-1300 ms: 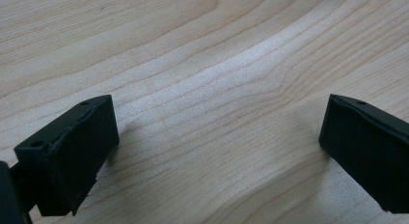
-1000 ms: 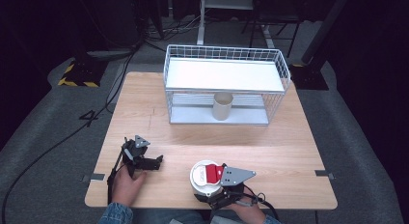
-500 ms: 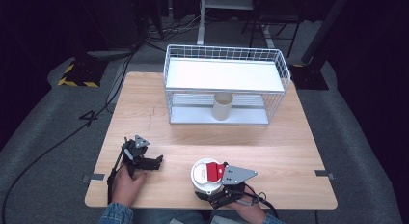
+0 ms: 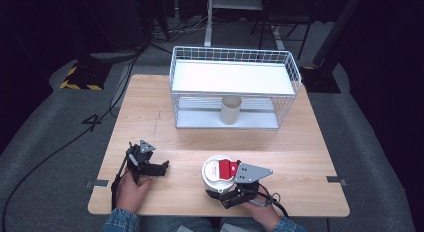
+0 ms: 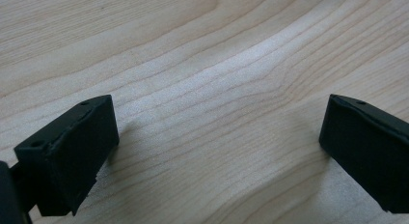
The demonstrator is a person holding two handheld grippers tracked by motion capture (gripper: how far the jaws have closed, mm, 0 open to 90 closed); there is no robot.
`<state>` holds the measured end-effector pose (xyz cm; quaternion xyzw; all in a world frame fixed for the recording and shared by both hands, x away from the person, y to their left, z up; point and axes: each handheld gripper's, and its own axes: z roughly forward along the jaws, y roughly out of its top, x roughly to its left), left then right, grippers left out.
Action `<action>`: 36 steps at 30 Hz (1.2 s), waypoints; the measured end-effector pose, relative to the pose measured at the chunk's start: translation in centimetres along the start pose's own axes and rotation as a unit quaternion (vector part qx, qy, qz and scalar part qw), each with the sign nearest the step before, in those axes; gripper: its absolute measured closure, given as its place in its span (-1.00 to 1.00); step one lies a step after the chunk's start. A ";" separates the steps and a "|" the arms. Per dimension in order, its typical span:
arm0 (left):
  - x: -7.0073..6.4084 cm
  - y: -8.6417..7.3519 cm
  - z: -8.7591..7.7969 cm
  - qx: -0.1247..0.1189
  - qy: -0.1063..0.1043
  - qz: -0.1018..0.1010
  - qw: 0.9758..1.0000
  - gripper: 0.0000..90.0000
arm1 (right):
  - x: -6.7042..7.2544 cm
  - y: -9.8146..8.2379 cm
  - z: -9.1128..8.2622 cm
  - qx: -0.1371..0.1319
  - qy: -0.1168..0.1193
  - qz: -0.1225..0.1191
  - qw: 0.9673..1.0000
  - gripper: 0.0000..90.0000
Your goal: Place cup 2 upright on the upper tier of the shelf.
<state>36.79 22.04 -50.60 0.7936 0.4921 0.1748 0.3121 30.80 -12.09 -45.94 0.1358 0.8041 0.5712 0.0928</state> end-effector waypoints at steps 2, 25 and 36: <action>0.0 0.0 0.0 0.000 0.000 0.000 1.000 -0.98 | -0.1 0.4 -0.1 0.000 -0.003 -0.003 1.000 -0.69; 0.2 0.0 0.0 0.001 0.008 -0.010 1.000 -0.98 | -2.0 5.1 -1.0 0.006 -0.019 -0.009 1.000 -0.69; 0.2 0.0 0.0 0.001 0.008 -0.010 1.000 -0.98 | -2.7 6.5 -1.1 0.007 -0.022 0.001 1.000 -0.69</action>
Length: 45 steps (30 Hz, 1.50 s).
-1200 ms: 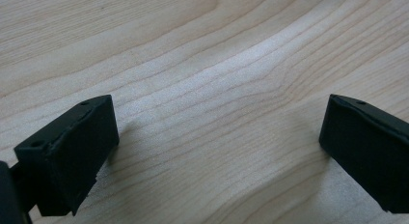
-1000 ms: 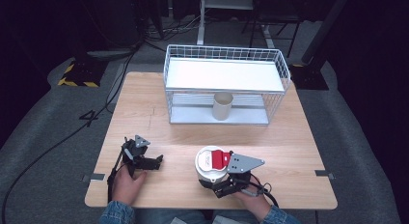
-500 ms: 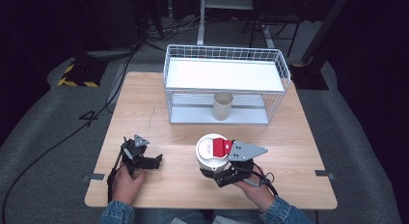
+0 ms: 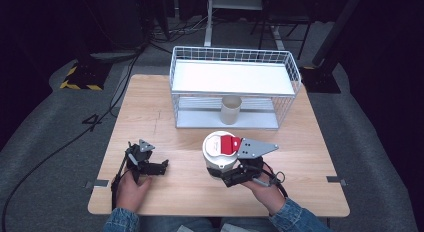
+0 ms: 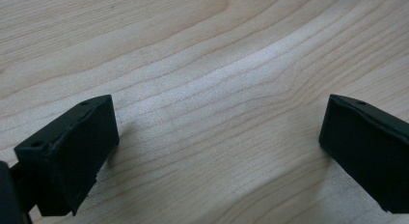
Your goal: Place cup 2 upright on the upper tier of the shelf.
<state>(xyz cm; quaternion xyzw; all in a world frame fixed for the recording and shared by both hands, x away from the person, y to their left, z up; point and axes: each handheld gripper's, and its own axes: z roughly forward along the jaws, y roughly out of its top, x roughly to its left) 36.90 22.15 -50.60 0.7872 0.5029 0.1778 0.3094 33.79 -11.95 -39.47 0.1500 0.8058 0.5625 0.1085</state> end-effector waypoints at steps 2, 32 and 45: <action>0.0 0.0 0.0 0.000 0.000 0.000 1.000 -0.98 | -0.5 0.3 0.0 0.008 -0.007 0.009 1.000 -0.69; 0.0 0.0 0.0 0.000 0.000 0.002 1.000 -0.98 | -6.8 7.3 -0.6 -0.003 -0.072 0.016 0.997 -0.69; 0.0 0.0 0.0 0.000 0.000 0.001 1.000 -0.98 | -9.6 9.8 -0.4 -0.012 -0.106 0.028 0.994 -0.69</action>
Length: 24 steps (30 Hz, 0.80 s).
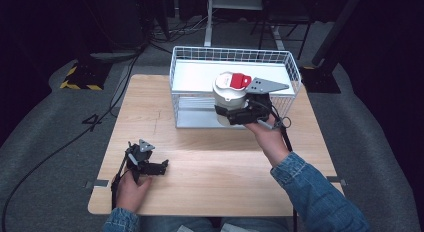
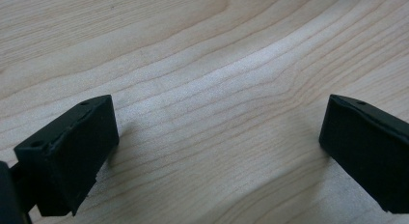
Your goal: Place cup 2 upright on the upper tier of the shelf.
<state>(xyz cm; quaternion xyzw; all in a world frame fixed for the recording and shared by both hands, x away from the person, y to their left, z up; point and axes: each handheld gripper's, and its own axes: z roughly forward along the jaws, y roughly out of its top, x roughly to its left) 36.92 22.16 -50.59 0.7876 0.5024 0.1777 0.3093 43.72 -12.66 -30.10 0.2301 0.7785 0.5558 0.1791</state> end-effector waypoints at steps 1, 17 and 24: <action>0.0 0.0 0.0 0.000 0.000 0.000 1.000 -0.98 | -0.3 0.2 0.1 0.000 -0.005 0.001 1.000 -0.69; 0.0 0.0 0.0 0.000 0.000 0.001 1.000 -0.98 | -4.1 2.9 1.7 0.001 -0.062 0.006 0.998 -0.69; 0.0 0.0 0.0 0.001 0.000 0.000 1.000 -0.98 | -5.8 3.9 2.6 0.002 -0.084 0.010 0.996 -0.69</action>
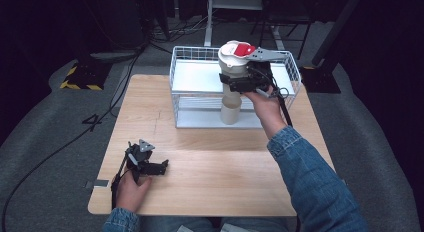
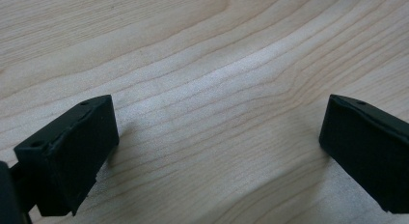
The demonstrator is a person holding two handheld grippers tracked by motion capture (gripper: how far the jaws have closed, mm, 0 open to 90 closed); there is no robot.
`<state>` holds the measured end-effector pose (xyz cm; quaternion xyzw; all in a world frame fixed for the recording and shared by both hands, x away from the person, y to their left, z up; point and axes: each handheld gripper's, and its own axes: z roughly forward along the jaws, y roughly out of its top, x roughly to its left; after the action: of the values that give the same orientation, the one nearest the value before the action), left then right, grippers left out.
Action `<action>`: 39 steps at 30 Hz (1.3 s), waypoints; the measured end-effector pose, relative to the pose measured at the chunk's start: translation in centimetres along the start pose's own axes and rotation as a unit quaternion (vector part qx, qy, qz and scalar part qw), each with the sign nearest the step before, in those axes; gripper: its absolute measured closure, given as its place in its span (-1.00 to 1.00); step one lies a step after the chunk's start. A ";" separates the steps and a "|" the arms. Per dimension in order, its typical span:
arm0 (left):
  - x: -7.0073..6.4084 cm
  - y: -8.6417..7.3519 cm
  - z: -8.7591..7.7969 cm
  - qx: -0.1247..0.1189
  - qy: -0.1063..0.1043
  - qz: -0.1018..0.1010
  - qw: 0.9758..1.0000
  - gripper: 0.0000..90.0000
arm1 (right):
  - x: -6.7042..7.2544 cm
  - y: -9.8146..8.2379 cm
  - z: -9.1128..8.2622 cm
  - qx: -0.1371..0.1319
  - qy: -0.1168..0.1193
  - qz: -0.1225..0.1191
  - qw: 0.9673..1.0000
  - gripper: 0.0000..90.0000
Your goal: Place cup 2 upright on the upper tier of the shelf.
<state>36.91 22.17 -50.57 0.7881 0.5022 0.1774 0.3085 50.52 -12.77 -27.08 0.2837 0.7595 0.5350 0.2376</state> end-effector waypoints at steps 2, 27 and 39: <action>0.0 0.0 0.0 0.000 0.000 0.000 1.000 -0.98 | -0.5 0.3 0.5 0.000 -0.007 0.004 1.000 -0.69; 0.0 0.0 0.0 -0.001 0.000 0.000 1.000 -0.99 | -4.4 -0.2 3.8 -0.001 -0.059 0.052 0.997 -0.69; 0.0 0.0 0.1 -0.002 0.000 0.000 1.000 -0.99 | -4.8 -0.5 4.2 -0.006 -0.063 0.064 0.996 -0.70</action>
<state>36.99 22.18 -50.59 0.7877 0.5018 0.1779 0.3098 56.73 -13.34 -28.58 0.3639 0.7201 0.5344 0.2518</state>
